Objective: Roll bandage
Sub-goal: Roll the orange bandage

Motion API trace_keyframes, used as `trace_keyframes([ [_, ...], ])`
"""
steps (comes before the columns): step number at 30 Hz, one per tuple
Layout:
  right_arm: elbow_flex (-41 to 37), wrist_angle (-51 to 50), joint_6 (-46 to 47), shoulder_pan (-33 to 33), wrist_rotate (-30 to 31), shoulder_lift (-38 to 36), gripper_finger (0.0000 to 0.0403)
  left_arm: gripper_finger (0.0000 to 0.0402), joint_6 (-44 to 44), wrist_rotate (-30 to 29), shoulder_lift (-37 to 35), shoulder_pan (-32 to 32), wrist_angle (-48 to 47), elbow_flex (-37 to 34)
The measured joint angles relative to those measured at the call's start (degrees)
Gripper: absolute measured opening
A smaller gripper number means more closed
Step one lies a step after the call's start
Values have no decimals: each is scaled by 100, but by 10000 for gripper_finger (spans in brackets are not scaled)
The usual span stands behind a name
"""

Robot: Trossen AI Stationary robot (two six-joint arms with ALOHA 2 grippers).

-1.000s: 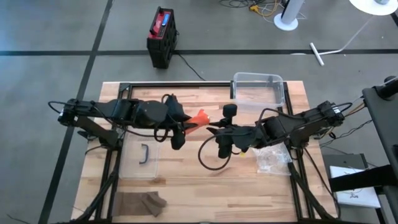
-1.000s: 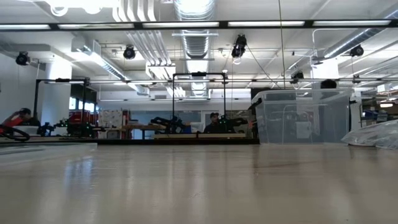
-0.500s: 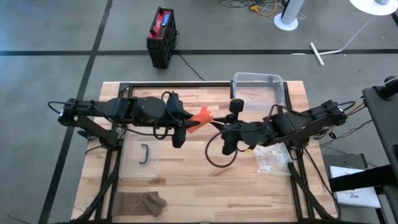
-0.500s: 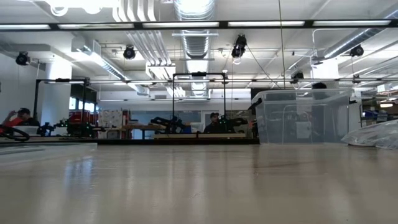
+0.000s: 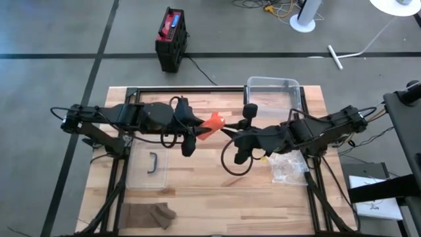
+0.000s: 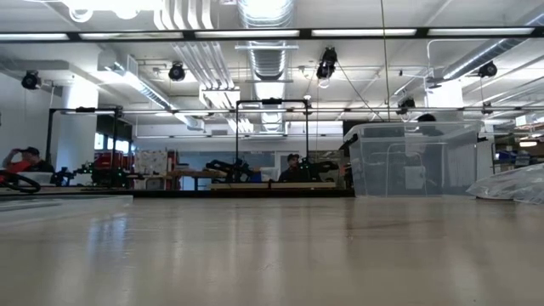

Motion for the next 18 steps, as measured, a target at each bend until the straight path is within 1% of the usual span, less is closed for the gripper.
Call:
trace_keyframes([
  [4, 0, 110, -202, -14, -2, 0, 7, 71, 148, -2, 23, 7, 37, -2],
  [9, 0, 112, -289, -13, -5, -15, 1, 63, 176, -7, 27, 11, -3, -22],
  [14, 31, 262, -511, -12, 120, -108, 1, 68, 174, -19, 27, 13, -112, -43],
  [16, 32, 359, -530, -37, 319, -131, 0, 69, 175, -34, 29, 15, -126, -89],
  [18, 61, 428, -530, -76, 629, -159, 0, 68, 178, -28, 44, 13, -396, -154],
])
